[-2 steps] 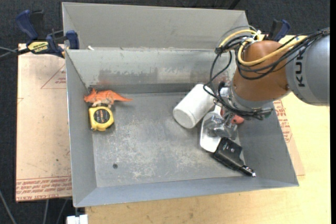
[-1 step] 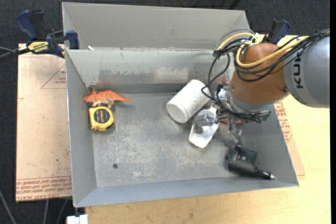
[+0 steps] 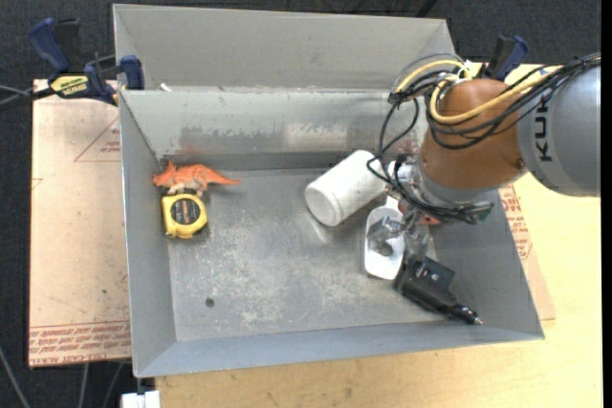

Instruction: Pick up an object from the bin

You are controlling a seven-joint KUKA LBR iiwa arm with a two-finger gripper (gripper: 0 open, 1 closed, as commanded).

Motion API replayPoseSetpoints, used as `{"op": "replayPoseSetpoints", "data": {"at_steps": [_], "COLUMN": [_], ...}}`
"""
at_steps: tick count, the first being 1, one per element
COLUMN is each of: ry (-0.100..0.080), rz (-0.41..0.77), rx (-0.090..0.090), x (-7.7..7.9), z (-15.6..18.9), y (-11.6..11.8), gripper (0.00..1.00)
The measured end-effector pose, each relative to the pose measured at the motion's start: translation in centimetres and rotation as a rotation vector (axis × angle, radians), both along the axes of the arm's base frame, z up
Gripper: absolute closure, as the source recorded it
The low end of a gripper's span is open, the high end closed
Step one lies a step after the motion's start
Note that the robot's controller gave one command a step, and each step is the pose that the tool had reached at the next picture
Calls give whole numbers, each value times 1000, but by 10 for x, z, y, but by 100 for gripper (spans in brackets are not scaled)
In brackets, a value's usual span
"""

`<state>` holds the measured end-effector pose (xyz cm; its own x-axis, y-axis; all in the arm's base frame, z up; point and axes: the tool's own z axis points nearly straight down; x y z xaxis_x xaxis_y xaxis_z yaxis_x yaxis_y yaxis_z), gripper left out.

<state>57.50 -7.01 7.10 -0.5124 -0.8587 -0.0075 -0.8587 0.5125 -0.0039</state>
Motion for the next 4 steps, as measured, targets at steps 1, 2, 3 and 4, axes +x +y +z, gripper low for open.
{"op": "replayPoseSetpoints", "data": {"at_steps": [1,2,3,4], "ry": [0,7,-2,-2], "rz": [0,24,-35,-35], "rx": [0,1,3,3], "x": [0,6,11,11], "z": [0,26,128,128], "y": [0,4,0,0], "gripper": [100,100,100,100]}}
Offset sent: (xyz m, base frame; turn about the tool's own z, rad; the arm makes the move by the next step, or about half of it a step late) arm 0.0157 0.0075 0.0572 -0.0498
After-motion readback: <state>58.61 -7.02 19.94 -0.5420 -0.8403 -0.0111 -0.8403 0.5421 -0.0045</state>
